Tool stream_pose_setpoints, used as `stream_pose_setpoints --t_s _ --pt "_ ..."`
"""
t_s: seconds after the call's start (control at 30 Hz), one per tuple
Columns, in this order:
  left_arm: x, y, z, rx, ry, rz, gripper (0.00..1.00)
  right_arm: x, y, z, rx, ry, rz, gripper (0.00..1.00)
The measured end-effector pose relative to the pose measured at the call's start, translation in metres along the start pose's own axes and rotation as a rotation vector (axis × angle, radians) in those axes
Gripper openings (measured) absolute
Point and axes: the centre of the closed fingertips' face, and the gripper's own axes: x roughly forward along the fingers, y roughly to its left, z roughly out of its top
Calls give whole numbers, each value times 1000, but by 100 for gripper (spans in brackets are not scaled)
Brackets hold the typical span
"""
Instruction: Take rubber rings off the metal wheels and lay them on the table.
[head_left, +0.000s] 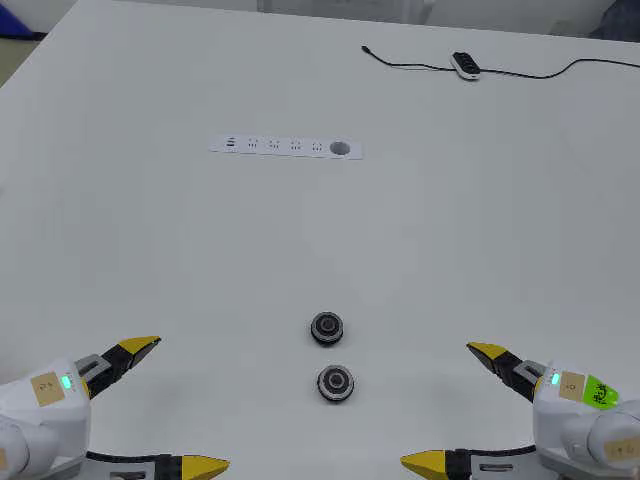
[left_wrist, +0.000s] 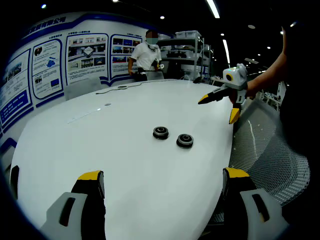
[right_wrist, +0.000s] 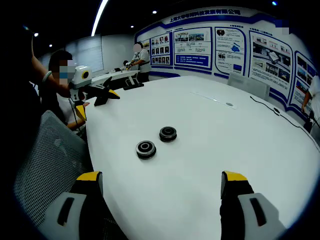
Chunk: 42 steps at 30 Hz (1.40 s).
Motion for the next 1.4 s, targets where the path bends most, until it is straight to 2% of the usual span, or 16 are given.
stream_pose_setpoints --t_s 0.43,0.83,1.1,1.4 --pt "0 1 -3 -5 16 -3 100 2 2 -2 11 8 12 99" --pt "6 -1 4 -14 3 -14 100 8 9 0 29 5 29 99" --pt "12 -5 9 -2 5 -34 96 12 14 1 40 3 40 99" --pt "21 -10 9 13 21 -64 90 18 18 1 56 1 52 99"
